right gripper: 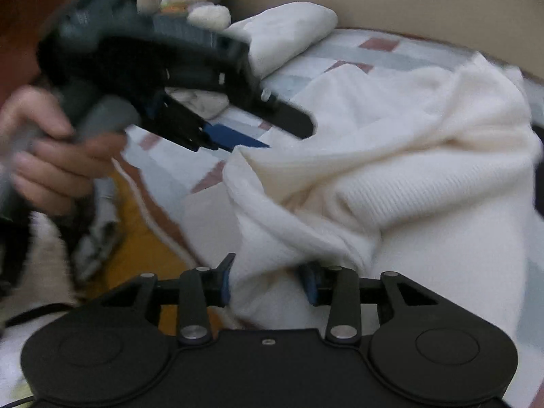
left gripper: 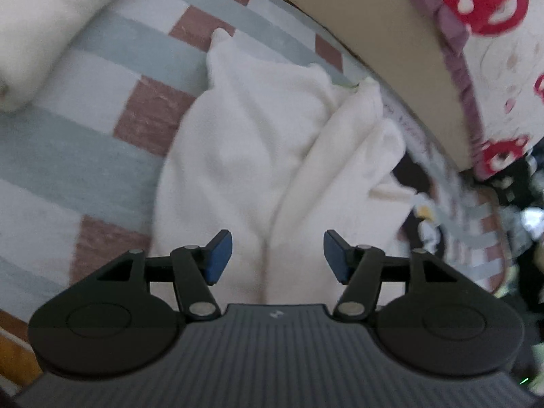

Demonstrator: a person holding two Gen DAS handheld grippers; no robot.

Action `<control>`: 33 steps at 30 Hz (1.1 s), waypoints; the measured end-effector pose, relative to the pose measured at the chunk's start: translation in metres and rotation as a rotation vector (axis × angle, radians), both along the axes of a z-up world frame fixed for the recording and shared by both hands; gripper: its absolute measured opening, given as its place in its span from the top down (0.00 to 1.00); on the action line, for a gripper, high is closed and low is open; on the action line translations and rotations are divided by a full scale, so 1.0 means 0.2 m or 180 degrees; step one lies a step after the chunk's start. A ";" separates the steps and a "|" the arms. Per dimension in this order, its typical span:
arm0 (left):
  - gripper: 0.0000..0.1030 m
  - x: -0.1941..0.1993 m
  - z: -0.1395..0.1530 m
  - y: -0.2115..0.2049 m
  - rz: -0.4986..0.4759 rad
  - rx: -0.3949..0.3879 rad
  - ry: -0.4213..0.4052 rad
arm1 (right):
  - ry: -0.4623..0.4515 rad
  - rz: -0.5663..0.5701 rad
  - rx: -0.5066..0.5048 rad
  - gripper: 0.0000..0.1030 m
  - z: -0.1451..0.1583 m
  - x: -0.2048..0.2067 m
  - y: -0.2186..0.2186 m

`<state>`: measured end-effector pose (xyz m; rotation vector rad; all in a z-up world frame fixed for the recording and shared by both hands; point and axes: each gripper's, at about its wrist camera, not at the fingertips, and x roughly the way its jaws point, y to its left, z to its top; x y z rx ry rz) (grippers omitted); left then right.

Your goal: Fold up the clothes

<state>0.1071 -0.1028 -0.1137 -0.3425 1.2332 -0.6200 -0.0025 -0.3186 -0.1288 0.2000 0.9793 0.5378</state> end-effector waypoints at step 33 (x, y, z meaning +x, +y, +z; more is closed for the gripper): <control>0.87 -0.15 0.12 -0.09 -0.0014 0.0804 -0.1289 | -0.0854 -0.0402 -0.1811 0.37 0.02 -0.37 -0.18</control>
